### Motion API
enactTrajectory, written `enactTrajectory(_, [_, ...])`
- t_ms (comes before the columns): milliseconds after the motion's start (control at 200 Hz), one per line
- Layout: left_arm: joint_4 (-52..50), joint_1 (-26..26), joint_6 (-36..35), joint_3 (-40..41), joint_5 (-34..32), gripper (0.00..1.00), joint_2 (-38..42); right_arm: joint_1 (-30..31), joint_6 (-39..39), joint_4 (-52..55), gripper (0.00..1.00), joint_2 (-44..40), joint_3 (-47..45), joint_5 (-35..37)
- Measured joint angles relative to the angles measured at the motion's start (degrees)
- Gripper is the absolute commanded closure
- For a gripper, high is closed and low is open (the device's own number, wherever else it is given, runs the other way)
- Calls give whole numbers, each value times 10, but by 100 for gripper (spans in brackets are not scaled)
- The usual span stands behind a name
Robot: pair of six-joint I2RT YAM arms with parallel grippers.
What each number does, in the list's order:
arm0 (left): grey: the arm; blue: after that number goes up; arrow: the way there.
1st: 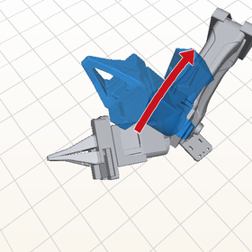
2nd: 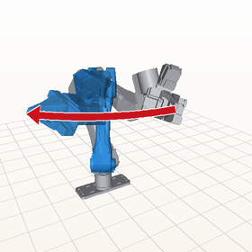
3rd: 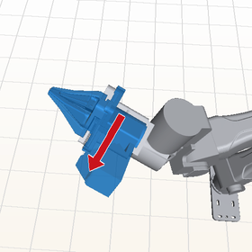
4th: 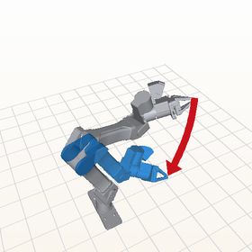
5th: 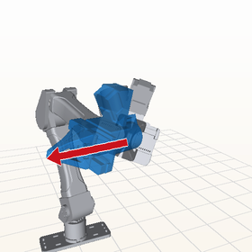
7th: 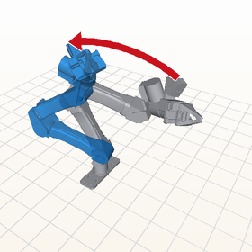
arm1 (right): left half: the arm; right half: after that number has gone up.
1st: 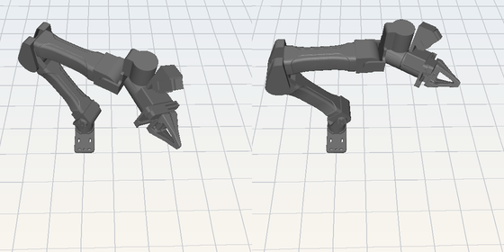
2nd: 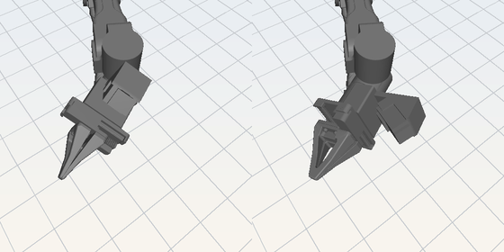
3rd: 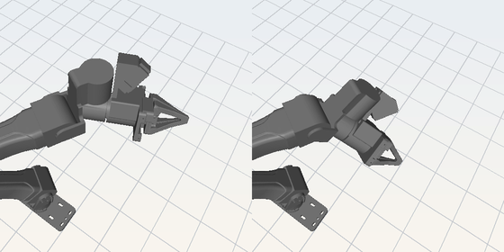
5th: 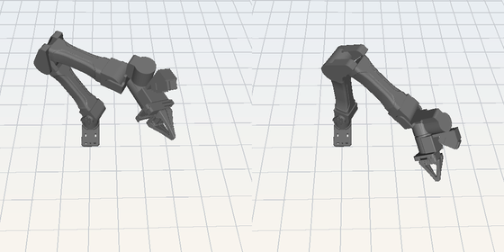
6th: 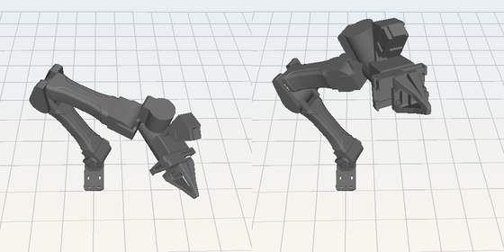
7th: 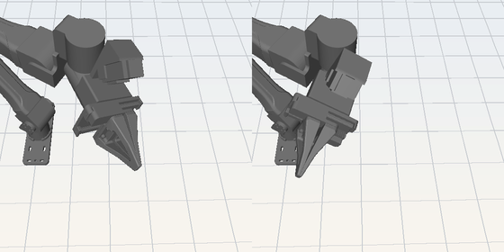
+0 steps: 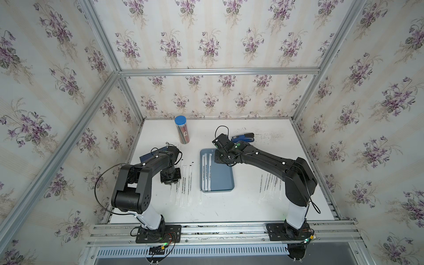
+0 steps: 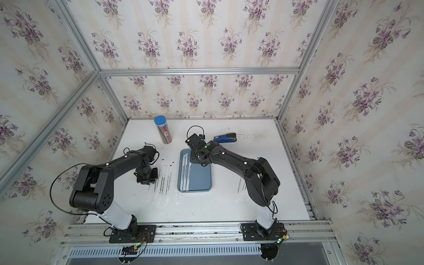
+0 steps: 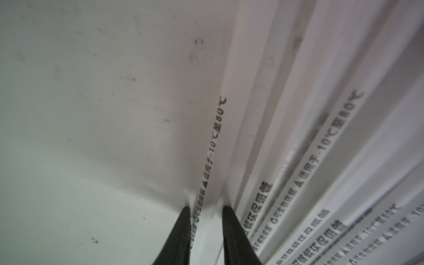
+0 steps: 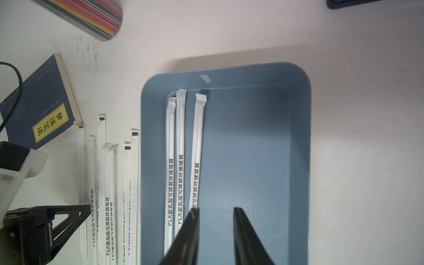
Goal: Put the straws into the storage box
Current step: Pick up the straw from the center of the board, then place the straw in the storage box.
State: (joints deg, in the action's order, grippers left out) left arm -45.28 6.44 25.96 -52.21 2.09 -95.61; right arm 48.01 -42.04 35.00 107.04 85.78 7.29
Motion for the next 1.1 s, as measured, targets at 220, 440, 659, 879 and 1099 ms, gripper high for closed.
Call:
enactTrajectory(220, [-2,-21,0,3,20,87,2,0,0,0,70,-1,-2,0])
enactTrajectory(440, [-2,-21,-3,-2,30,91,20,0,0,0,70,-2,-2,4])
enactTrajectory(659, [-39,-13,-2,-20,28,91,66,0,0,0,70,-2,-1,4])
enactTrajectory(879, [-106,114,40,-103,30,91,112,-13,0,0,70,-9,-2,8])
enactTrajectory(1099, [-115,263,100,-241,43,89,7,-57,-1,-7,70,-43,-33,7])
